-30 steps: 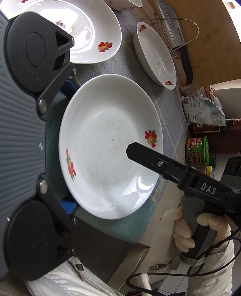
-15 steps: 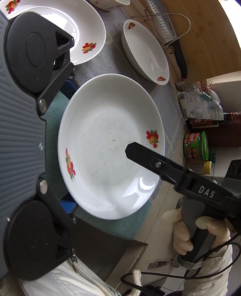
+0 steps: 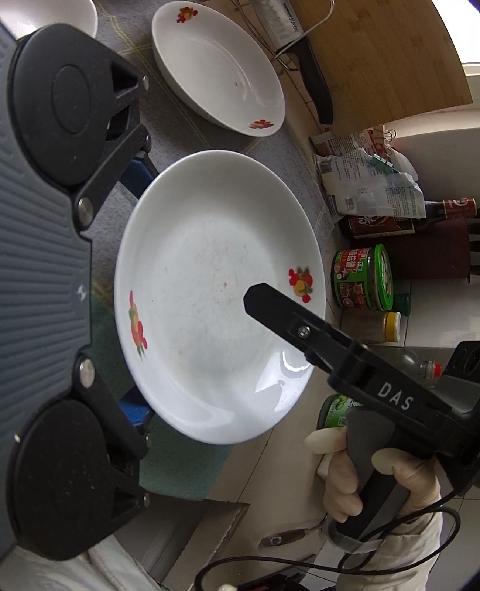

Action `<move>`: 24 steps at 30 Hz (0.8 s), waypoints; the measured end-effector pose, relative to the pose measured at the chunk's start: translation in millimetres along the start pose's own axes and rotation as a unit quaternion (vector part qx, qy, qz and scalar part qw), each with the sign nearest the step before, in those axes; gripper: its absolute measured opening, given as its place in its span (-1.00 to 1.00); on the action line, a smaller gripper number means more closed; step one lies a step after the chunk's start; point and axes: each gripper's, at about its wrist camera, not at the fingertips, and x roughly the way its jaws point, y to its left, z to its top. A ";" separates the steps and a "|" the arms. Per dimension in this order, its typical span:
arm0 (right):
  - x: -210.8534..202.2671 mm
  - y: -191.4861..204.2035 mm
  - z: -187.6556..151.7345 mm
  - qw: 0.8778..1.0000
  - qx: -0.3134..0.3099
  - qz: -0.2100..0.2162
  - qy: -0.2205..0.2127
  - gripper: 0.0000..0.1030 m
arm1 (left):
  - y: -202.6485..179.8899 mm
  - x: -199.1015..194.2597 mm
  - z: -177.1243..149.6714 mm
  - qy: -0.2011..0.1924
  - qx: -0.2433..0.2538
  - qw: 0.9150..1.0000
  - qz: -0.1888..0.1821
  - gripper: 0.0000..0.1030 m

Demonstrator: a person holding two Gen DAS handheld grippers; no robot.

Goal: Organize plates and bowls

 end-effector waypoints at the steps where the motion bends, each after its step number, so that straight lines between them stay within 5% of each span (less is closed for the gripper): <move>1: 0.2 -5.3 1.3 1.000 0.003 -0.003 -0.004 1.00 | 2.0 5.4 3.6 0.000 -0.001 1.000 -0.001 0.99; 24: 17.1 -74.3 27.7 0.997 0.035 -0.044 -0.046 1.00 | 17.4 69.6 39.6 0.010 -0.017 1.000 0.013 0.98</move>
